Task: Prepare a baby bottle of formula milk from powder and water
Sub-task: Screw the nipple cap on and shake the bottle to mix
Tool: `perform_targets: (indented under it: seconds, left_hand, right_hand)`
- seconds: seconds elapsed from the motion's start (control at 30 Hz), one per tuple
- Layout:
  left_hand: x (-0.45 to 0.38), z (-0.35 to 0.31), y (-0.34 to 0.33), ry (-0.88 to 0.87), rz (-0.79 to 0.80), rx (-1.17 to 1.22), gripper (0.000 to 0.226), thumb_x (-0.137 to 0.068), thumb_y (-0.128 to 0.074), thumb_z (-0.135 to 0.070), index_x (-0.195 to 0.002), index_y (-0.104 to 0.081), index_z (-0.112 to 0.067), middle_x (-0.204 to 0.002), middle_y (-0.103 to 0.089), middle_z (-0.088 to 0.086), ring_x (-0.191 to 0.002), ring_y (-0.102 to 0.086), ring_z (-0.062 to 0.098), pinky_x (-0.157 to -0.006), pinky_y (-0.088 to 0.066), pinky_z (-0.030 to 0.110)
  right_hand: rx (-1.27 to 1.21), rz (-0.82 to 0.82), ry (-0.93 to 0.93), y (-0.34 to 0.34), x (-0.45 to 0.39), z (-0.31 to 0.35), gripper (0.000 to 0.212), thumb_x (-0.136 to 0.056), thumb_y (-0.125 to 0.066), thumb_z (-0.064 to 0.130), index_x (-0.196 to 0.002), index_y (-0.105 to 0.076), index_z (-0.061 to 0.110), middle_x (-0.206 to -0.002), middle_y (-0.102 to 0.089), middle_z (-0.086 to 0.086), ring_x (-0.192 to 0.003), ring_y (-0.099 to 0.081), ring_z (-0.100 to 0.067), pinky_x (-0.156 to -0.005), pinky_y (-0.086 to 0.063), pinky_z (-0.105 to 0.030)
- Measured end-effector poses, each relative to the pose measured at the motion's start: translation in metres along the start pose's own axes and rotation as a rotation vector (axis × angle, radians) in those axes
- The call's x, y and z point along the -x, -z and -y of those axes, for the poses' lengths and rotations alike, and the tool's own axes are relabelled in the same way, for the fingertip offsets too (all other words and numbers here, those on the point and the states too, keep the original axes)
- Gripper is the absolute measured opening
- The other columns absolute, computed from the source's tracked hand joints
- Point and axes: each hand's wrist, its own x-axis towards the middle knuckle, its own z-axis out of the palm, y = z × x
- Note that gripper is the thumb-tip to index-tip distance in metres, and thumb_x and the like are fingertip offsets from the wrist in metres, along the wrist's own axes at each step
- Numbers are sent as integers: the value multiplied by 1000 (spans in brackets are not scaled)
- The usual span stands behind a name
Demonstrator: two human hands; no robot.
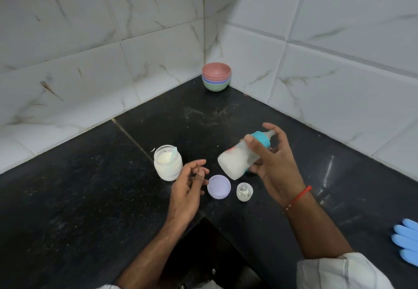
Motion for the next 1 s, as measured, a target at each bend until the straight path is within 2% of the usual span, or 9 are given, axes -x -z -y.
perform_targets:
  seconds: [0.07,0.17,0.27,0.37,0.43,0.63,0.77,0.9,1.0]
  left_hand:
    - [-1,1,0,0,1,-4,25,-105,-53,-16,-122,-65,-31,-103,-72,-14,-89,-72,11,-76,-59,39]
    - [-1,1,-1,3,-3,-3,25,-105,-53,-17,-121,-65,-31,-103,-73,-14,-88,-72,11,-76,-59,38]
    - [-2,1,-1,8,-7,-1,25,-105,-54,-17,-120,-65,-32,-103,-73,-13,-88,-72,12,-77,-60,40]
    - [-2,2,-1,10,-10,-3,25,-105,-54,-16,-121,-65,-31,-104,-73,-14,-88,-72,12,-78,-60,43]
    - [-3,2,-1,8,-10,-5,25,-105,-54,-17,-121,-65,-32,-104,-73,-13,-89,-73,12,-78,-60,43]
    - [-4,2,-1,6,-12,-15,25,-105,-53,-18,-122,-65,-32,-105,-73,-13,-89,-73,11,-78,-61,43]
    - [-5,1,-1,7,-14,-12,25,-105,-53,-17,-122,-65,-31,-105,-73,-12,-89,-73,11,-78,-61,44]
    - [-6,1,0,5,-17,-7,25,-105,-53,-17,-122,-65,-31,-105,-73,-11,-89,-73,12,-78,-61,44]
    - [-6,2,0,7,-14,-19,26,-105,-53,-17,-123,-64,-32,-105,-72,-13,-90,-72,10,-79,-62,44]
  right_hand:
    - [72,-2,38,1,0,-1,67,-78,-84,16,-132,-49,36,-123,-62,-23,-97,-72,-25,-75,-63,-45]
    - [-23,23,-39,0,0,-1,67,-78,-83,15,-134,-50,32,-129,-60,-24,-106,-72,-32,-86,-62,-56]
    - [-11,37,-47,-1,0,-2,63,-84,-79,8,-135,-49,30,-129,-60,-24,-107,-72,-33,-84,-62,-54]
    - [71,24,-18,-2,1,-3,64,-83,-80,9,-134,-48,31,-123,-61,-18,-103,-74,-30,-82,-64,-50]
    - [30,22,-31,-3,0,-2,64,-82,-80,11,-134,-49,31,-120,-62,-15,-102,-74,-29,-81,-64,-49]
    - [131,5,-2,-2,-3,-7,65,-83,-82,13,-134,-47,34,-127,-58,-18,-110,-70,-35,-87,-63,-53]
    - [29,14,-44,-3,-2,-7,64,-83,-80,10,-135,-48,31,-126,-60,-19,-106,-73,-32,-87,-62,-56]
    - [-16,56,-49,-5,1,-4,68,-79,-82,12,-135,-49,30,-131,-58,-25,-113,-69,-37,-88,-60,-58]
    - [128,48,51,-6,0,-3,71,-77,-85,16,-133,-48,37,-129,-59,-19,-111,-69,-33,-87,-62,-52]
